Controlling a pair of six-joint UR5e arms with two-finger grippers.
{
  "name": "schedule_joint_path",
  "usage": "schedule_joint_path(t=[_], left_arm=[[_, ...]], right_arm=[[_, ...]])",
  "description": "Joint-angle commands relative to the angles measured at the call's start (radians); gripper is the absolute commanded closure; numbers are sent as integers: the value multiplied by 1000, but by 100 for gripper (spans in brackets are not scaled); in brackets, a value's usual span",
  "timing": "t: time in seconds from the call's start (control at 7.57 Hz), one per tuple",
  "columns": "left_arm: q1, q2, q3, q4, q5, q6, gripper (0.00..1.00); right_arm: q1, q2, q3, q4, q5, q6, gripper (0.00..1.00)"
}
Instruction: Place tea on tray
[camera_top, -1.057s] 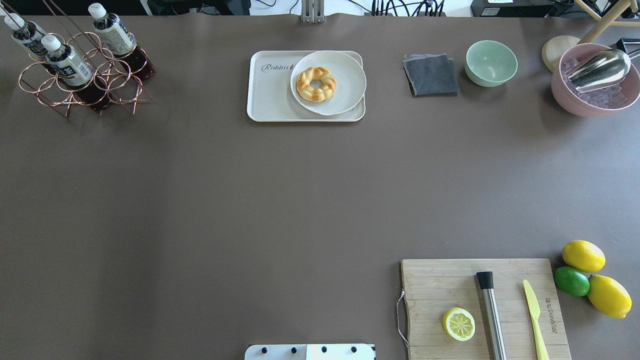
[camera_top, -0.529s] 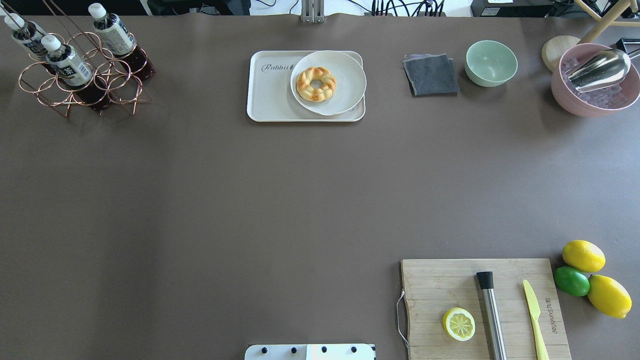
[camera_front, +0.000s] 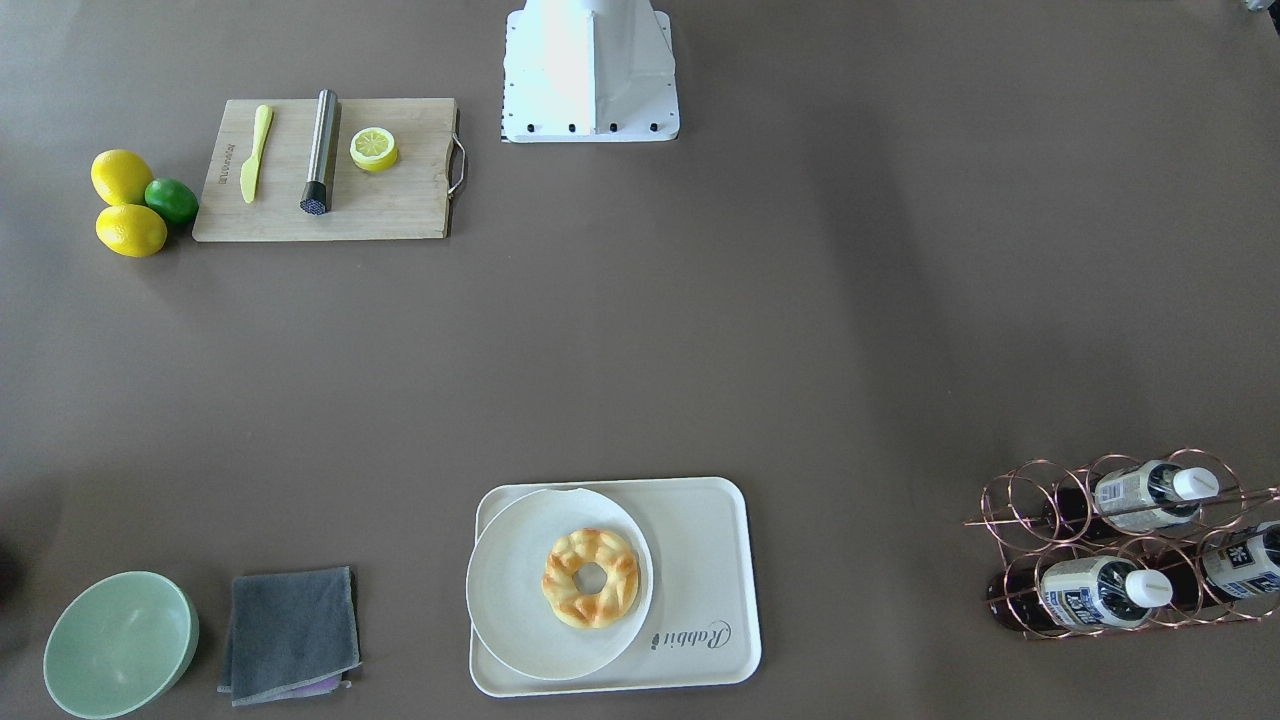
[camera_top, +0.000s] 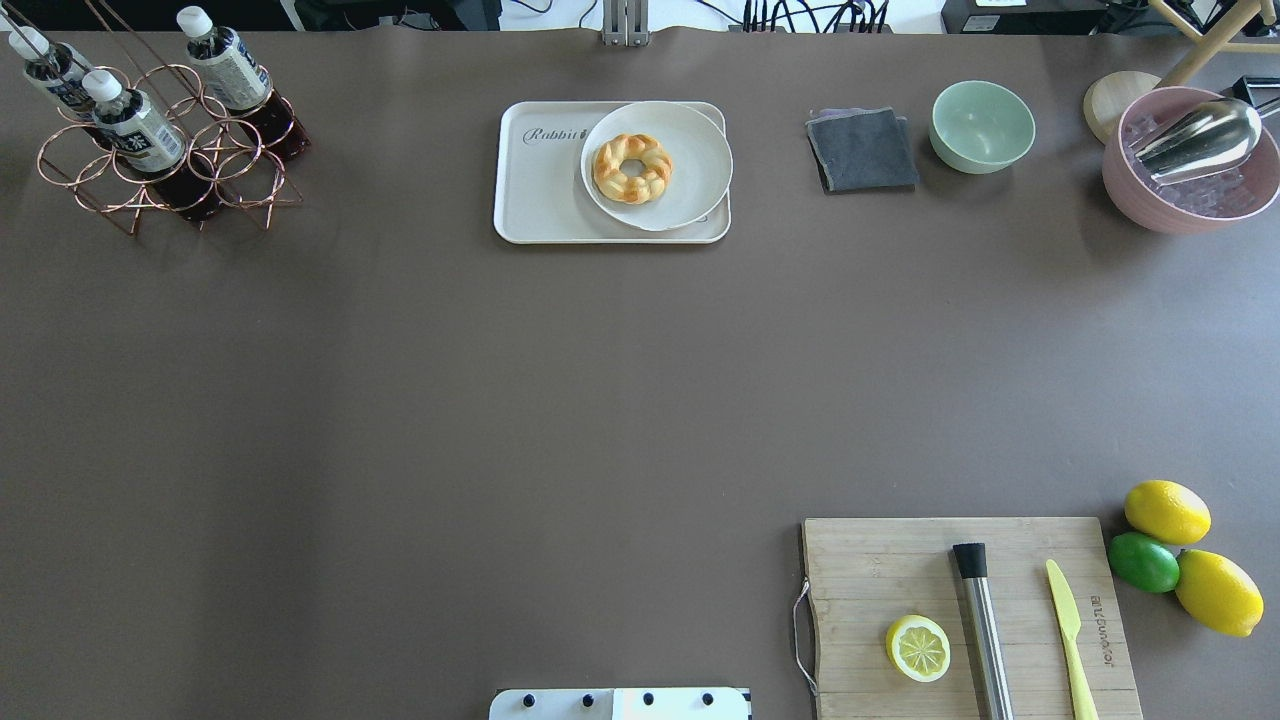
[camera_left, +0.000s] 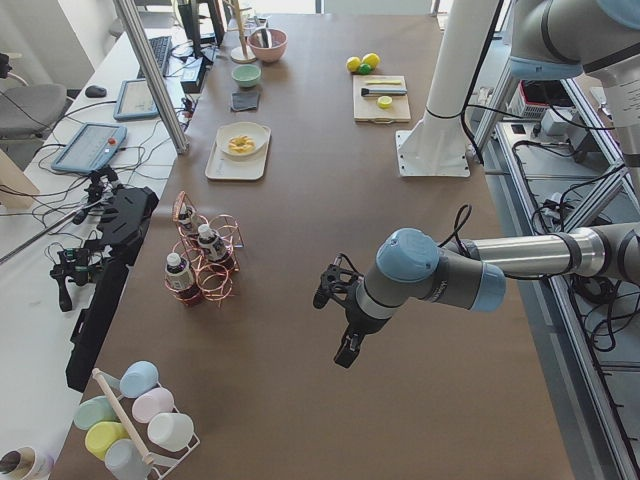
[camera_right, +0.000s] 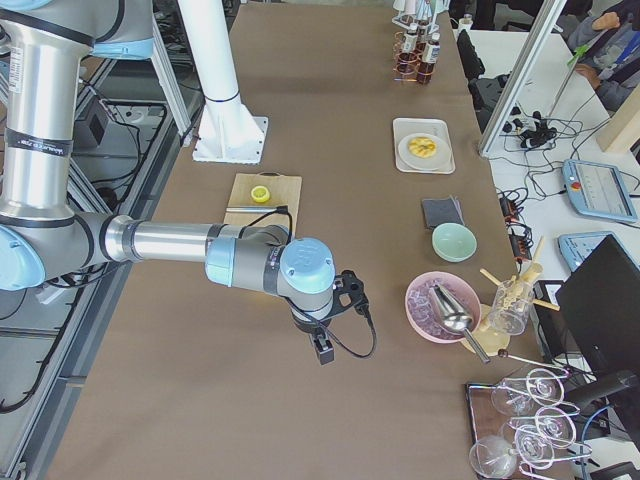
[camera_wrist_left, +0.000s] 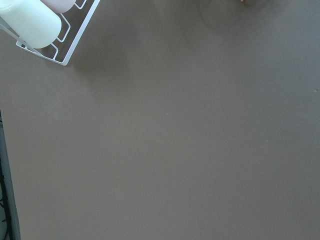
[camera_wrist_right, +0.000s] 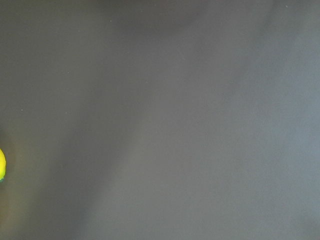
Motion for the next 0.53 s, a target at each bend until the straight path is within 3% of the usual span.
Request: schedule_joint_path(t=[0.0, 0.4], left_arm=[[11, -28, -3, 83, 0, 1, 3], [58, -98, -38, 305, 2, 7, 3]], right_arm=[[2, -2, -33, 8, 2, -4, 0], [2, -5, -41, 8, 1, 2, 0]])
